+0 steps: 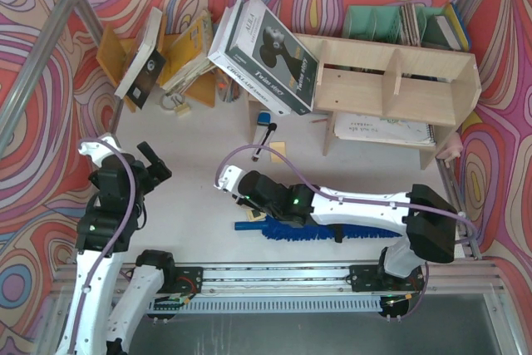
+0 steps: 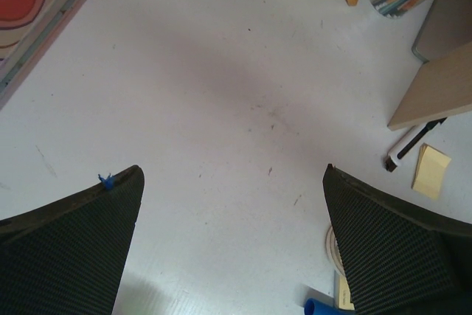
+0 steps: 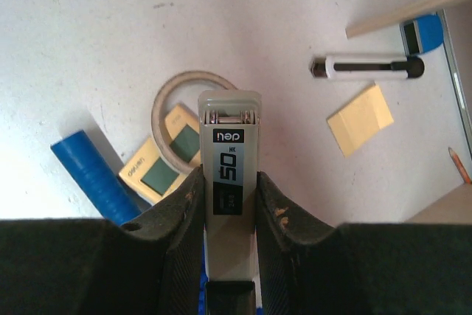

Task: Dust the bookshelf with a duster

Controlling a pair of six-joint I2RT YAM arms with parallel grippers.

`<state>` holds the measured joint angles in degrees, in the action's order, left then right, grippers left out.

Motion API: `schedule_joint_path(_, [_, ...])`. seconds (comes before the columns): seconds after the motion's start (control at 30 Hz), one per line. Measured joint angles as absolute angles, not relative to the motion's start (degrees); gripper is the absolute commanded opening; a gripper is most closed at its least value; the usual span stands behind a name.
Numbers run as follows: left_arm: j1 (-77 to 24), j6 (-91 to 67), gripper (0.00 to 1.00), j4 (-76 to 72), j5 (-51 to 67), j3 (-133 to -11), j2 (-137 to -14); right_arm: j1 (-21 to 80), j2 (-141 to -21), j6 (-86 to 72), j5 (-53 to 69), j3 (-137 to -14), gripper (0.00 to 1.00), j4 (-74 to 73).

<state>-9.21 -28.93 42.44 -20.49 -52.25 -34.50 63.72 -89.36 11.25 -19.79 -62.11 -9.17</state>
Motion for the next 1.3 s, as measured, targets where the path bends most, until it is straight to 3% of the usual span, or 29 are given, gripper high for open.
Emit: schedule_joint_path(1.3, [-7.81,-29.56,0.98,42.57,-22.59,-52.03,-32.99,53.15,-112.53,27.27,-11.92,-78.02,0.11,-1.54])
